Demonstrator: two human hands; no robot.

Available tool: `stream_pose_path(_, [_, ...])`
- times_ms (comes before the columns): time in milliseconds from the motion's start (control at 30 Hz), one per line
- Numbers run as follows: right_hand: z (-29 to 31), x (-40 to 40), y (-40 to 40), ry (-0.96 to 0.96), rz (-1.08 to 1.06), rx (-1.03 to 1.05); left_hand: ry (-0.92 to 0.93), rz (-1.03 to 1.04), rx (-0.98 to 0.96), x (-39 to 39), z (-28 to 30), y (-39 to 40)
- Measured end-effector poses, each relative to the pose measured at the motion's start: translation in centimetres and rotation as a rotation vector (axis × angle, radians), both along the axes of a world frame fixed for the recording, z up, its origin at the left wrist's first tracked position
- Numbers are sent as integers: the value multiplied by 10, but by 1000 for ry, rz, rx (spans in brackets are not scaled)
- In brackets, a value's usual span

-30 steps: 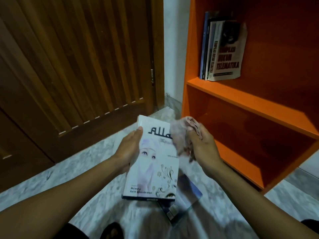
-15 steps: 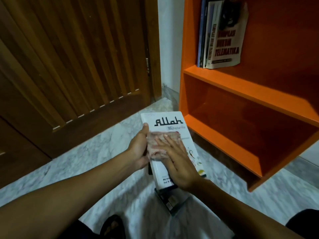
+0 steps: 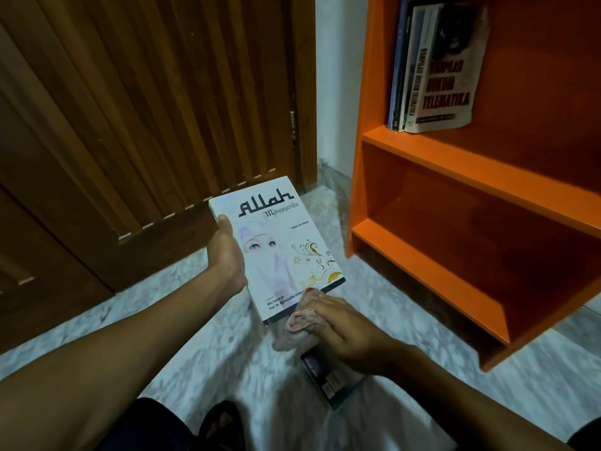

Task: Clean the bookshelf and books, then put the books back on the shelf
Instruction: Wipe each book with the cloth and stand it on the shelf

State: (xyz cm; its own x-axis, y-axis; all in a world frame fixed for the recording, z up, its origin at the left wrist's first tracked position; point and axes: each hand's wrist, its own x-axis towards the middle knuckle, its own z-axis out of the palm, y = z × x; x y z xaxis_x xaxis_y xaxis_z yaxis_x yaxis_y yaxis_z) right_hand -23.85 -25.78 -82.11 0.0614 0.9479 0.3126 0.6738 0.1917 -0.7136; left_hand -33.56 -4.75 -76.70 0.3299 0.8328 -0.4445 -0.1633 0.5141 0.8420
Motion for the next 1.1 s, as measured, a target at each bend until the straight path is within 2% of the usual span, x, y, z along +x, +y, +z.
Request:
stream_pose_path(200, [10,47,-6,382,-230,-247,42,-15,104,-5,4,4])
stream_pose_path(333, [26,65,-12,550,-466,-209,17,-74,226,-5,20,-3])
stream_pose_path(533, [57,65,4,669,-408,-218,-83,-229,376,8,51,-29])
stream_pose_path(633, [80,71,7,782,-387,-146,-126,-309,441,21,70,-43])
stream_pose_path(733, [107,84,2,853,-426,-81,-59,-438,644,32,88,-40])
stream_pose_path(800, [126,100,-1,873,-438,-32,95,-615,831,39,104,-29])
stream_pose_path(833, [136,107,-3,868,-439,-15,169,-713,866,42,109,-23])
stream_pose_path(900, [155,127,-5,838,-432,13,204,-843,807,53,122,-17])
stream_pose_path(1000, [180,153,-3,714,-485,58,97,-820,732,78,134,-19])
stream_pose_path(1100, [198,178,5,518,-666,124,3,-729,682,117,140,-28])
